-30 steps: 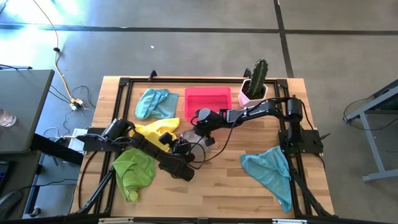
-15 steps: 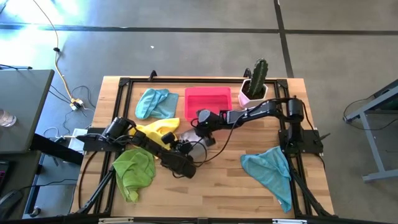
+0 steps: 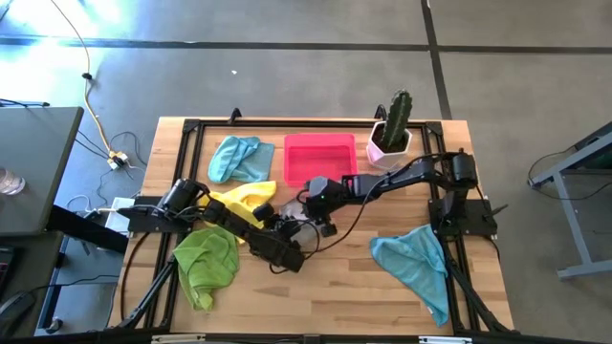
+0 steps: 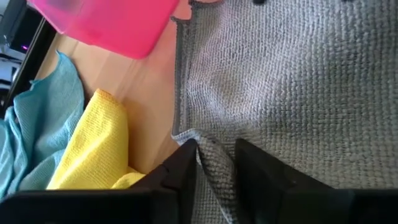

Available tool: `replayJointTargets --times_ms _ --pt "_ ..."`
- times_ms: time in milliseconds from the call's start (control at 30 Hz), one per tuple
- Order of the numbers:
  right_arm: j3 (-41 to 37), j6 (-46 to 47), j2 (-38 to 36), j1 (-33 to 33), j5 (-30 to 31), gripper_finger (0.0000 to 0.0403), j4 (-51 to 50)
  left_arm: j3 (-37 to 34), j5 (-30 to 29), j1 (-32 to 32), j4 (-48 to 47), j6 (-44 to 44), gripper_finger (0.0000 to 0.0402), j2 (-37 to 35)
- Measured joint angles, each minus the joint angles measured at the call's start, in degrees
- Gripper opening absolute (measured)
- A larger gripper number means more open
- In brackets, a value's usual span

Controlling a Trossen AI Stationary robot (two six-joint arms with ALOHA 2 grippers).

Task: Fold microfiber towels
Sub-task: Fold the gray microfiber cloth

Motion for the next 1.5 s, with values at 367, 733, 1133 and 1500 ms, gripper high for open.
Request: replayJointTargets --times_ms 367,733,1133,1500 --pt "-0.5 2.4 3.8 -0.3 0.3 0.0114 1.5 2.1 2.6 -0.2 -0.2 0.7 0.0125 0.0" --pt "-0.5 3.7 4.1 -0.3 0.3 0.0114 -0.6 4.7 9.9 0.0 -0.2 8.6 0.0163 0.0" --pt "-0.5 3.9 4.1 -0.3 -0.5 0.0114 -4.1 6.2 12.0 0.0 -2.0 7.1 0.021 0.0" --pt "-4.8 5.8 1.4 3.3 -0.7 0.0114 -8.8 6.2 16.7 -1.2 11.8 17.5 0.0211 -0.1"
